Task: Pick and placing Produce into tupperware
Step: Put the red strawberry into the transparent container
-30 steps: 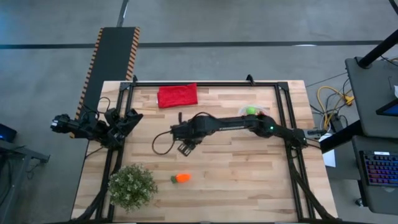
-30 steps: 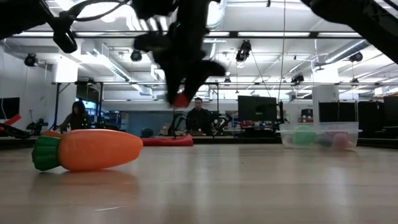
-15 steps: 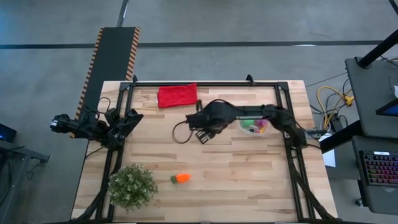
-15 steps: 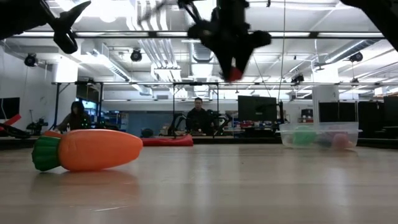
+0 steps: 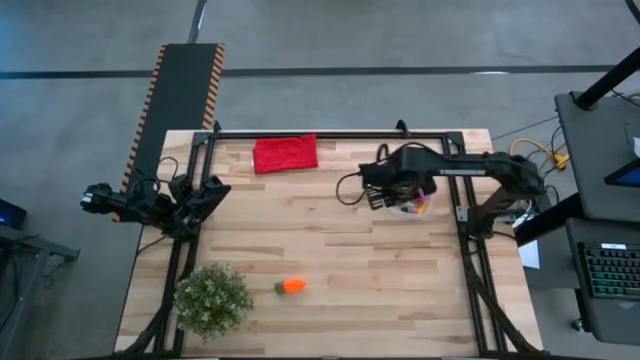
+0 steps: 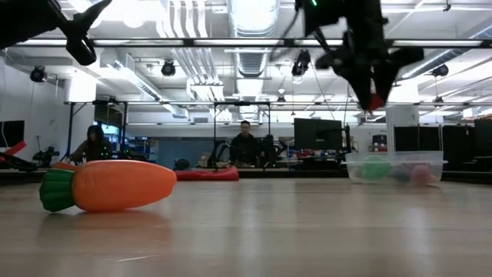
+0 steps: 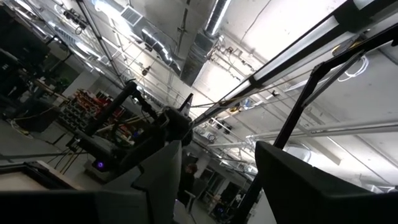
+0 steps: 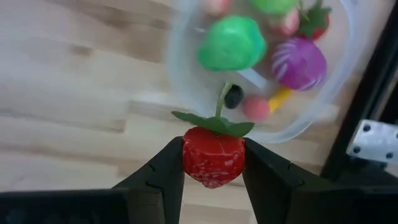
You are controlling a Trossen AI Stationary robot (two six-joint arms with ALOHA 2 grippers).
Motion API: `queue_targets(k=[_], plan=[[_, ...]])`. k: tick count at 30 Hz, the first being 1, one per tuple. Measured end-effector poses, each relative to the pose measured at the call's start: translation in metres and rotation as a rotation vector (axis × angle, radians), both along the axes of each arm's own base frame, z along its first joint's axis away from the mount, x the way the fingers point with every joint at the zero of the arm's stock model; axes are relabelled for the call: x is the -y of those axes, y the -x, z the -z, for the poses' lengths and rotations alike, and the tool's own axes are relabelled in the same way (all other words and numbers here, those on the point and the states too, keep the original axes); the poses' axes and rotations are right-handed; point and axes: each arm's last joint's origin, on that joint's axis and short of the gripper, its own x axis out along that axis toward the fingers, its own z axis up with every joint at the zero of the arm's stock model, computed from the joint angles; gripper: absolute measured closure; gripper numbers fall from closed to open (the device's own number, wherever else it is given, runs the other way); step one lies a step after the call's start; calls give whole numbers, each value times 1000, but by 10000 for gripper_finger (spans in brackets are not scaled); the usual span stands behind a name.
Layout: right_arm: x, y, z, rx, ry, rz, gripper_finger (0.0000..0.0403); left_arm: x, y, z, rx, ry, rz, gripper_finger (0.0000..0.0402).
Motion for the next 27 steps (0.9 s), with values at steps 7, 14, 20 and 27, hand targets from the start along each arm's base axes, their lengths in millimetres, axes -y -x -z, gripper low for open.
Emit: queue_targets(k=[7, 14, 20, 27], plan=[[6, 32, 40, 30, -47, 90, 273, 0, 0, 0, -1, 3, -5, 210], [17, 45, 74, 18, -45, 129, 273, 0, 0, 0, -2, 3, -6, 210], [20, 53, 86, -11, -53, 125, 271, 0, 0, 0, -2, 3, -6, 210], [22, 53, 86, -8, -10, 92, 253, -1, 0, 0, -8, 16, -29, 210]])
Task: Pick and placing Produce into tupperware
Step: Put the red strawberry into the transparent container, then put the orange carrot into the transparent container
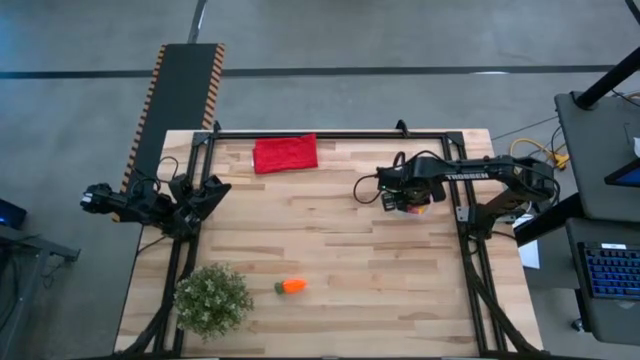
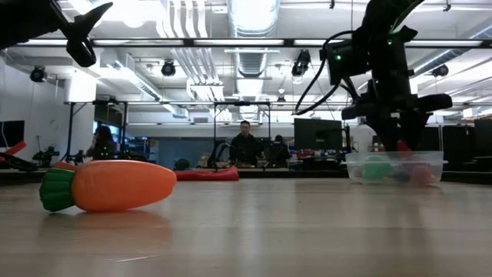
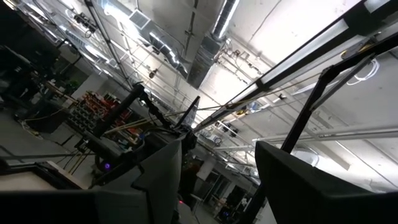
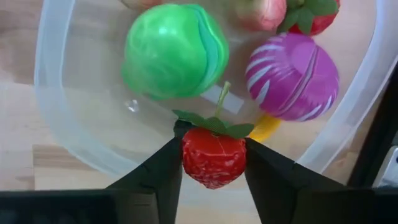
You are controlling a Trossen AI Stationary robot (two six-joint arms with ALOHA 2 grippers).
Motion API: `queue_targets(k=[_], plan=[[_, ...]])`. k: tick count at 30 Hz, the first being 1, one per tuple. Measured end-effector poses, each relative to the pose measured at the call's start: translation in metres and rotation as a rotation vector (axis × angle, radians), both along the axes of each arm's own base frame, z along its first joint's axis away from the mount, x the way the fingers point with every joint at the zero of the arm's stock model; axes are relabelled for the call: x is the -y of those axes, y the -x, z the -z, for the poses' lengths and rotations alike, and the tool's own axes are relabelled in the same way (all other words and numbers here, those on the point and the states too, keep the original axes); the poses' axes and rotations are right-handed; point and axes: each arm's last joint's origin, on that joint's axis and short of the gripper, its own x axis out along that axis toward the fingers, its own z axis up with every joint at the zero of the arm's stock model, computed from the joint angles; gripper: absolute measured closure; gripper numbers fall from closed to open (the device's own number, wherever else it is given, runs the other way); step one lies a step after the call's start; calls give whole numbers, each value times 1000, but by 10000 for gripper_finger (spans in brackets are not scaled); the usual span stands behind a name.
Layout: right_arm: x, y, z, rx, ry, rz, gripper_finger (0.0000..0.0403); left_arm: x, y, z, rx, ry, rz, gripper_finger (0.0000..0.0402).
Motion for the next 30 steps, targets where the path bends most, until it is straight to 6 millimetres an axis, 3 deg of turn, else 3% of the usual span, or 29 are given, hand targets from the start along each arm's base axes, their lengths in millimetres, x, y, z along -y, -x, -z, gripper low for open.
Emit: queue_targets(k=[11, 16, 19, 22, 26, 30], plan=[[1, -6, -7, 35, 15, -19, 159, 0, 0, 0, -1, 1, -3, 210], [-15, -40, -36, 255, 46, -213, 146, 0, 0, 0, -1, 1, -3, 210], [-41, -70, -59, 419, 94, -456, 145, 0, 0, 0, -2, 4, -7, 210], [-75, -97, -70, 472, 115, -690, 145, 0, 0, 0, -2, 6, -11, 210], [-128, -136, -65, 480, 108, -949, 145, 0, 0, 0, -5, 7, -15, 210], [-185, -173, -49, 461, 113, -1199, 145, 0, -1, 1, -9, 6, -14, 210]])
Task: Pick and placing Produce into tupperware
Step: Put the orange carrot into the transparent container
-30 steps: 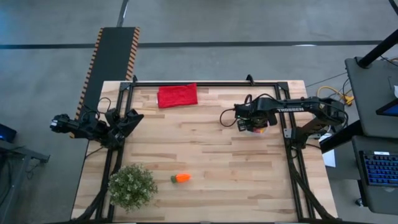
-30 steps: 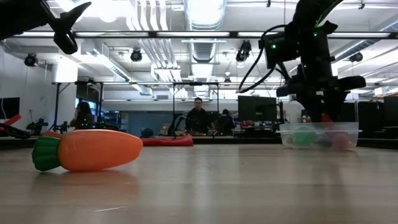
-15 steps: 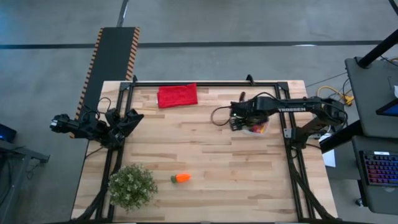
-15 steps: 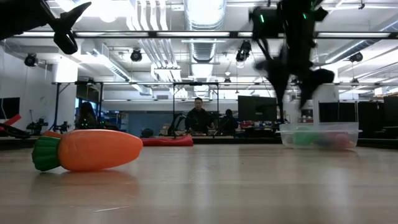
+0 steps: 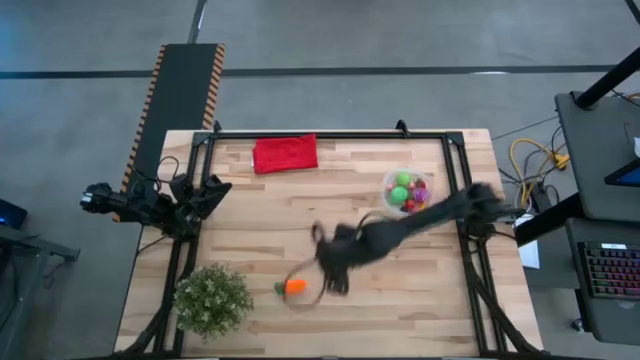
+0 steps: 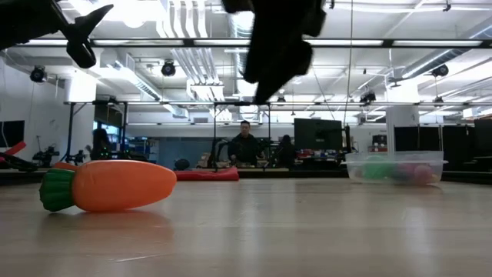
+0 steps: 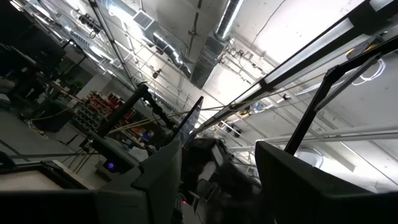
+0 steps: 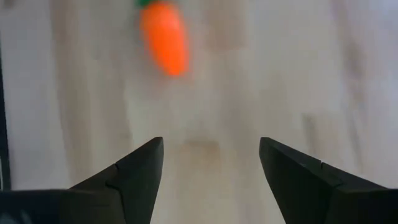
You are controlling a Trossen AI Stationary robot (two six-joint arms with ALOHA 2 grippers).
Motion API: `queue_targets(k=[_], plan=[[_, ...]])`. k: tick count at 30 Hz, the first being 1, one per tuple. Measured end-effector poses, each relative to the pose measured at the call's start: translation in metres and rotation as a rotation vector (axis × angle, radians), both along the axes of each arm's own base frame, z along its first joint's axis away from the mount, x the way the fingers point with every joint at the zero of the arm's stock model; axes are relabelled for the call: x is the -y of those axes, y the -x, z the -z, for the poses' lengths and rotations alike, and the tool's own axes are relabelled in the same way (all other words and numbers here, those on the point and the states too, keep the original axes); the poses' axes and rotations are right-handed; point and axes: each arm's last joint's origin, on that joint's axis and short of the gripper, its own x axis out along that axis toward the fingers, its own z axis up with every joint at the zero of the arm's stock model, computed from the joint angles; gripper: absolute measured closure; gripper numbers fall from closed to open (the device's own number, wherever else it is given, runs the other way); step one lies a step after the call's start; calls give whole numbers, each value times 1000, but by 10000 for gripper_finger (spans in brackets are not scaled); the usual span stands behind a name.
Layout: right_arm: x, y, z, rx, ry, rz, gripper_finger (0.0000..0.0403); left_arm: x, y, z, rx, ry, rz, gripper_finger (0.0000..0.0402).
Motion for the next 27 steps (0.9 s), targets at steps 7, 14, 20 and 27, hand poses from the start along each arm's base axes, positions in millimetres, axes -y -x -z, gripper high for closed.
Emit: queue_targets(k=[7, 14, 20, 27], plan=[[-54, -46, 31, -7, 89, -168, 145, 0, 0, 0, 1, 0, 1, 210], [-68, -78, 48, -15, 101, -175, 144, 0, 0, 0, 3, 1, 2, 210], [-68, -97, 50, 26, 140, -186, 144, 0, 0, 0, 3, 2, 3, 210], [-69, -103, 56, 42, 179, -264, 144, 0, 0, 0, 3, 2, 3, 210]])
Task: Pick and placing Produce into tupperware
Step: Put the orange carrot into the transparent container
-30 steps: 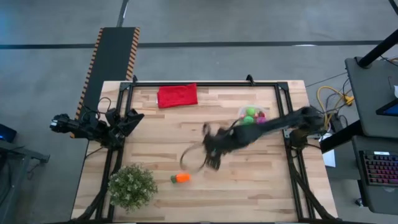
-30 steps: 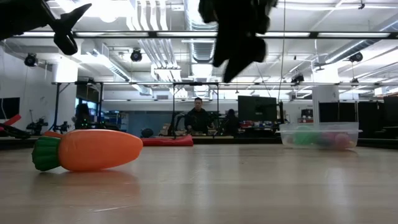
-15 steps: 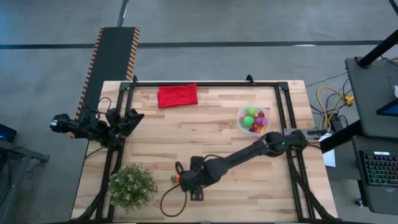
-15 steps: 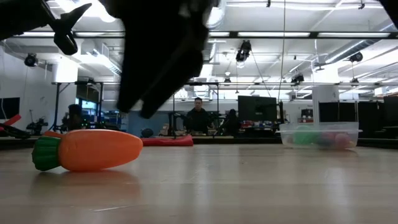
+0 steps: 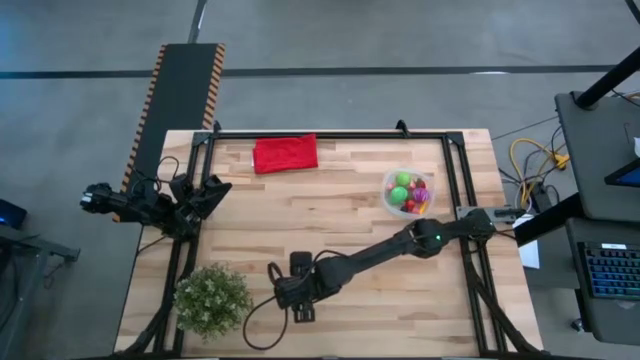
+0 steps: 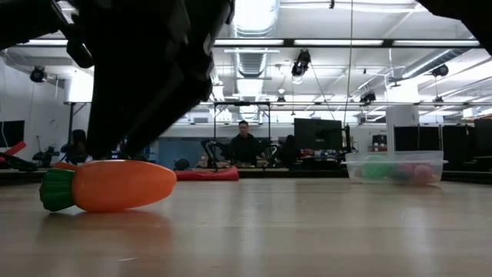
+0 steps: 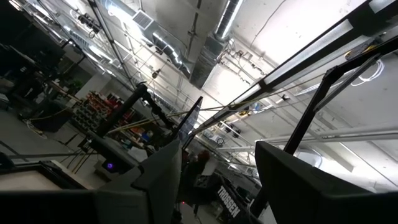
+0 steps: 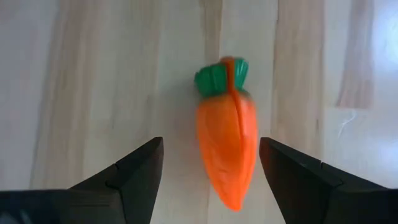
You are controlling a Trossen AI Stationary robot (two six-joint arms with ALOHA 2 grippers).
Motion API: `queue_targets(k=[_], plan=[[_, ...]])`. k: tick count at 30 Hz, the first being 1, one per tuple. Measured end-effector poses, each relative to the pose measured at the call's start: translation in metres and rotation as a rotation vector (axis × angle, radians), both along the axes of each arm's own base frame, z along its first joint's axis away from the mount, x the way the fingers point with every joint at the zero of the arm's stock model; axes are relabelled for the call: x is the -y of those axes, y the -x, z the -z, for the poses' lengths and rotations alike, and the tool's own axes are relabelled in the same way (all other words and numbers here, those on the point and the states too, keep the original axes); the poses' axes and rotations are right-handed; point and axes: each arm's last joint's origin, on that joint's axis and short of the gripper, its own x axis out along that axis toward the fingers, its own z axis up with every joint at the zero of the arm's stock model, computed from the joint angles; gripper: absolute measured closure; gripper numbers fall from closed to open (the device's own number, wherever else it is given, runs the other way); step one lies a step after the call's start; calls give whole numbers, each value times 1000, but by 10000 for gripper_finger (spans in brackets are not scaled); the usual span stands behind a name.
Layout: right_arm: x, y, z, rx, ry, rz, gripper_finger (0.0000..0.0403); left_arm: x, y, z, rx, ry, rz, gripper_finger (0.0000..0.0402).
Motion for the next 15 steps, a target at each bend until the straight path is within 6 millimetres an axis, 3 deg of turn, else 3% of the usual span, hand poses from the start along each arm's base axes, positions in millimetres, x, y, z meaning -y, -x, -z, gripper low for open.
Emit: queue_targets(k=[5, 15], plan=[[2, -2, 5, 12, 13, 2, 144, 0, 0, 0, 0, 0, 0, 210], [27, -12, 20, -4, -55, 11, 144, 0, 0, 0, -4, -2, 0, 210]])
